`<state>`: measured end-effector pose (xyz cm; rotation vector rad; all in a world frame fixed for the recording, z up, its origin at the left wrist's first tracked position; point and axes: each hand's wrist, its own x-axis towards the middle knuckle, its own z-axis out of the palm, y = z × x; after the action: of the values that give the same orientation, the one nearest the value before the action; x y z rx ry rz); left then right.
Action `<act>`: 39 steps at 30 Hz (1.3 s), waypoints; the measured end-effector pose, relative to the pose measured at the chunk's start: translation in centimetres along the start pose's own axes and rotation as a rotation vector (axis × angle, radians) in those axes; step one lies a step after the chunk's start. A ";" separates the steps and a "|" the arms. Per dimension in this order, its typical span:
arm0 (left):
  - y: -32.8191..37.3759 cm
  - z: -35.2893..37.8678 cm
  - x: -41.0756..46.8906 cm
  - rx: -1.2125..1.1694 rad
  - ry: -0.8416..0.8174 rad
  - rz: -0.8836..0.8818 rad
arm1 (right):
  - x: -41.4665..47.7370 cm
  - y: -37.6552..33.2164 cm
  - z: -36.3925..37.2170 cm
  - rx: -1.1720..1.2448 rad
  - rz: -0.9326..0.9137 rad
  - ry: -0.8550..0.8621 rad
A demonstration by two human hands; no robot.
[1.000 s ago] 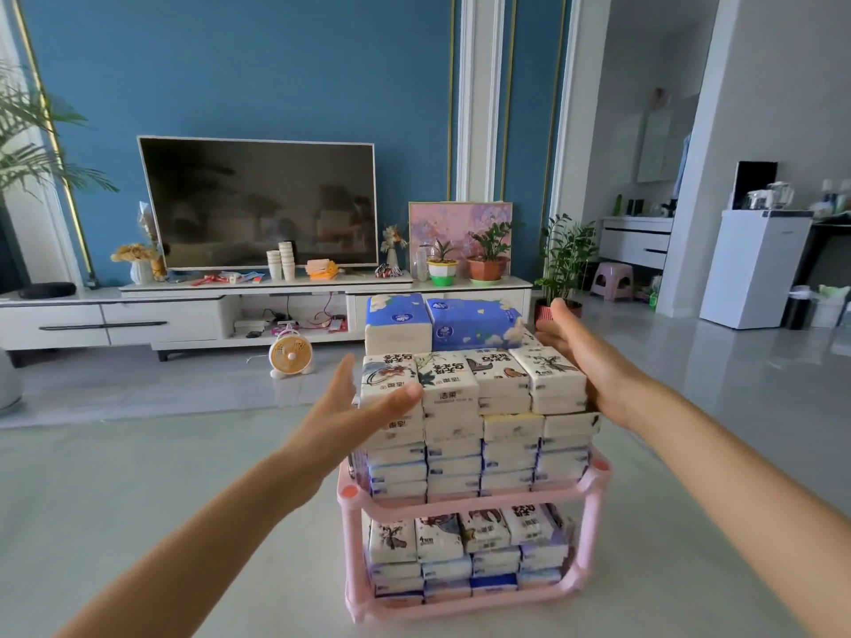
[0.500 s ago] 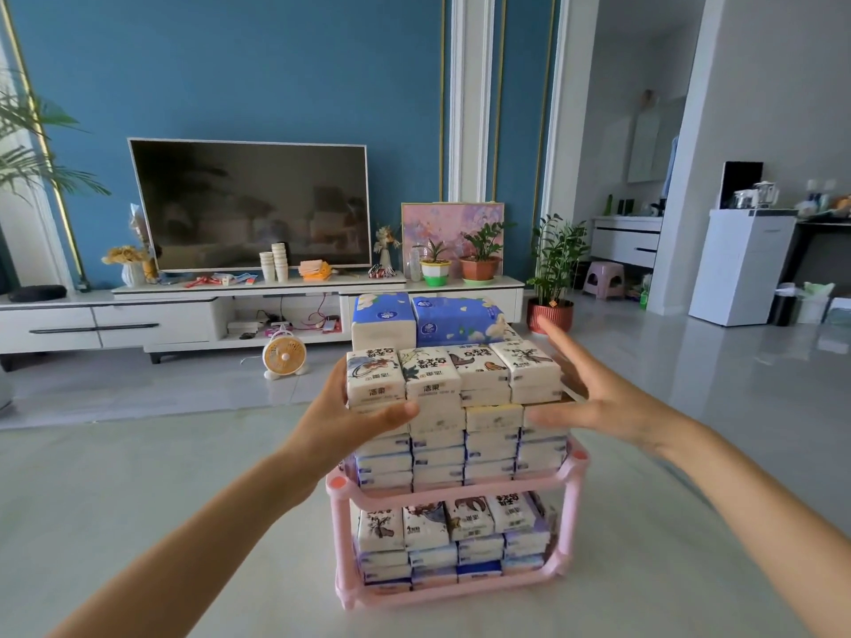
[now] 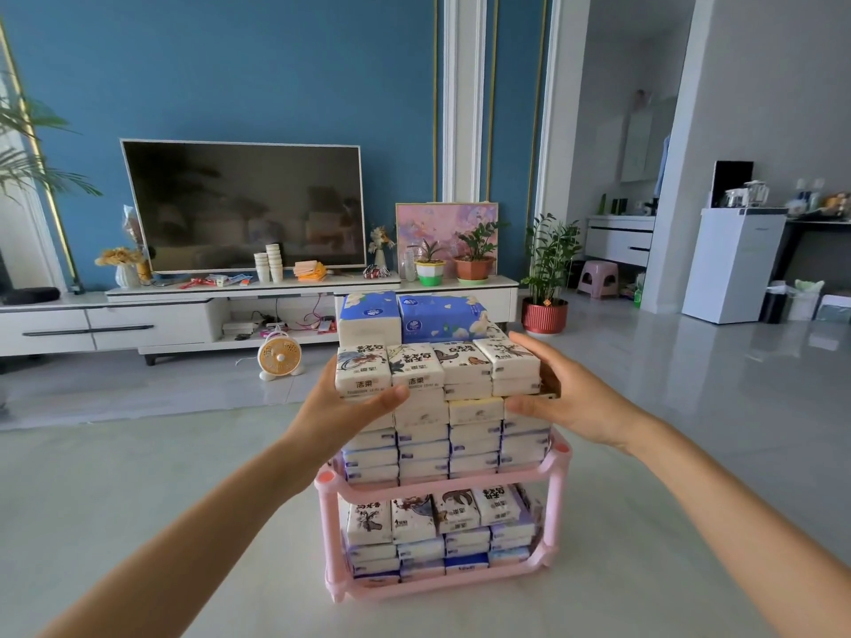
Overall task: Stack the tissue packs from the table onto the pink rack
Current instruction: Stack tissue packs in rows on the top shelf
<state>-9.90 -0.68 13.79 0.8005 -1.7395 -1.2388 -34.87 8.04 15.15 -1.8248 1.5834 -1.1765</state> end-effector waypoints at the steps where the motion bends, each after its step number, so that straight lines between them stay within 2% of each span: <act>1: 0.0 0.0 0.0 0.002 0.001 -0.002 | 0.1 -0.1 0.0 0.003 0.002 0.002; 9: 0.2 0.2 -0.1 -0.014 0.026 -0.012 | 0.2 -0.7 -0.1 0.046 0.075 -0.042; 15: 0.2 0.2 0.0 0.013 0.015 -0.018 | 0.4 -1.1 0.7 -0.005 0.089 0.040; 21: 0.3 0.1 0.0 0.011 0.009 -0.014 | 0.5 -0.7 0.8 -0.010 0.081 0.042; 29: -0.4 -1.2 -0.1 0.067 -0.003 -0.071 | 0.0 -0.1 0.8 0.124 0.110 0.054; 33: -1.4 -1.8 -1.0 0.139 -0.042 -0.152 | -0.4 1.2 1.4 0.032 0.066 -0.020; 39: -2.3 -0.5 -1.1 0.144 -0.048 -0.086 | 0.2 1.4 2.7 0.026 -0.002 0.154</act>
<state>-8.86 -0.65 11.44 0.9443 -1.8665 -1.2085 -33.45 7.03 12.68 -1.7570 1.6405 -1.3606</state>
